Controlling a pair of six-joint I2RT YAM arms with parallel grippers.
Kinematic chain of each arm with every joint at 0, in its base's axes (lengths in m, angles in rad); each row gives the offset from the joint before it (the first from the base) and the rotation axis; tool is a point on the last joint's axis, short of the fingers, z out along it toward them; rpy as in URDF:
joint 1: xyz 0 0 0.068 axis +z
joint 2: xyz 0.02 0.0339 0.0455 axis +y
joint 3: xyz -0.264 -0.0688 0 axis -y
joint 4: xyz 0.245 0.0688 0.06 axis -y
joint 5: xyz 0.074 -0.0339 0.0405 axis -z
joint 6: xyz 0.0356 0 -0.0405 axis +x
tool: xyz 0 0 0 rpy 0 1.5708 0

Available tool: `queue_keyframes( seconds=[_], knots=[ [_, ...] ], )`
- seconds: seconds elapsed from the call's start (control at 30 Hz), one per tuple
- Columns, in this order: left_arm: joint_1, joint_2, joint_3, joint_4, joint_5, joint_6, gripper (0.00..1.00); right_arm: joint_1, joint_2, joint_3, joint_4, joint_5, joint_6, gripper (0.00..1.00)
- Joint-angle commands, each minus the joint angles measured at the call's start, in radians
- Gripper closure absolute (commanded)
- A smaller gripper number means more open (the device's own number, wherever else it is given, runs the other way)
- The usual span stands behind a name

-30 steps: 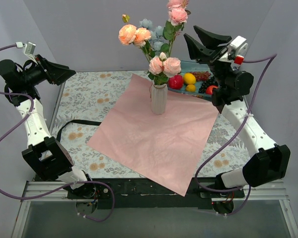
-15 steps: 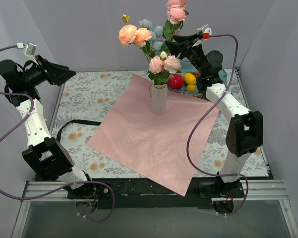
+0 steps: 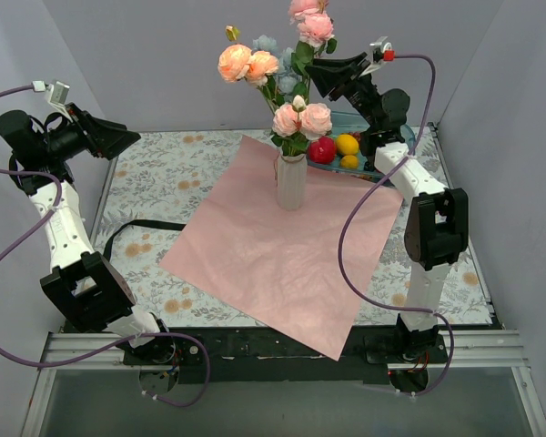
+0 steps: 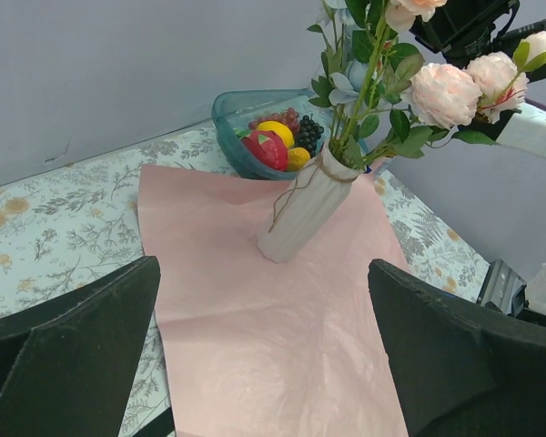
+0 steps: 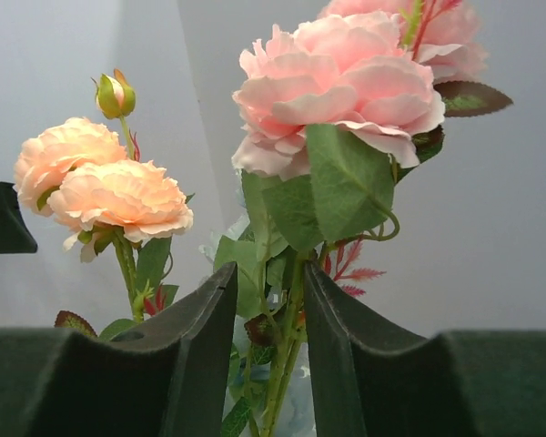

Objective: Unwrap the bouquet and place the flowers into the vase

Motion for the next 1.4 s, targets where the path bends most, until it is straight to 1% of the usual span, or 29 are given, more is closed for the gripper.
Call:
queue_keyframes(
  seconds=[0.0, 0.1, 0.37, 0.4, 0.57, 0.77, 0.8, 0.87, 0.93, 0.97, 1.0, 1.03, 1.13, 1.2, 1.23, 1.27, 1.37],
  knots=[
    [0.000, -0.054, 0.028, -0.021, -0.006, 0.037, 0.02, -0.003, -0.008, 0.066, 0.095, -0.047, 0.069, 0.64],
    [0.001, -0.057, 0.028, -0.026, -0.006, 0.043, 0.02, -0.001, -0.025, 0.064, 0.118, -0.058, 0.080, 0.71],
    [0.001, -0.059, 0.026, -0.027, -0.006, 0.040, 0.02, -0.001, -0.098, 0.008, 0.199, -0.088, 0.102, 0.74],
    [0.001, -0.059, 0.028, -0.027, -0.008, 0.039, 0.02, -0.001, -0.115, -0.008, 0.208, -0.091, 0.106, 0.77],
    [0.001, -0.062, 0.032, -0.027, -0.008, 0.037, 0.02, -0.001, -0.172, -0.087, 0.308, -0.119, 0.169, 0.78],
    [0.001, -0.059, 0.040, -0.021, -0.008, 0.031, 0.02, -0.001, -0.238, -0.158, 0.357, -0.179, 0.212, 0.77],
    [0.001, -0.059, 0.040, -0.018, -0.008, 0.024, 0.02, -0.001, -0.250, -0.167, 0.354, -0.186, 0.206, 0.72],
    [0.001, -0.059, 0.037, -0.004, -0.006, 0.014, 0.02, -0.001, -0.264, -0.193, 0.316, -0.187, 0.188, 0.64],
    [0.001, -0.060, 0.035, 0.003, -0.006, 0.004, 0.02, -0.004, -0.279, -0.207, 0.278, -0.179, 0.150, 0.43],
    [0.000, -0.062, 0.034, 0.011, -0.005, 0.000, 0.02, -0.003, -0.282, -0.213, 0.245, -0.179, 0.139, 0.29],
    [0.001, -0.063, 0.031, 0.011, -0.003, -0.001, 0.02, -0.004, -0.288, -0.218, 0.233, -0.179, 0.132, 0.10],
    [0.001, -0.066, 0.029, 0.013, -0.002, -0.001, 0.02, -0.004, -0.292, -0.224, 0.227, -0.179, 0.123, 0.07],
    [0.001, -0.072, 0.022, 0.014, -0.003, -0.001, 0.02, -0.006, -0.331, -0.271, 0.221, -0.156, 0.097, 0.05],
    [0.001, -0.072, 0.022, 0.019, -0.002, -0.004, 0.02, -0.007, -0.383, -0.307, 0.156, -0.136, 0.028, 0.04],
    [0.001, -0.071, 0.023, 0.020, 0.000, -0.010, 0.02, -0.009, -0.405, -0.317, 0.121, -0.112, -0.002, 0.04],
    [0.000, -0.068, 0.025, 0.022, 0.000, -0.021, 0.02, -0.010, -0.426, -0.331, 0.036, -0.089, -0.080, 0.04],
    [0.001, -0.062, 0.026, 0.022, -0.017, -0.036, 0.02, -0.010, -0.578, -0.415, -0.125, 0.010, -0.191, 0.03]
  ],
)
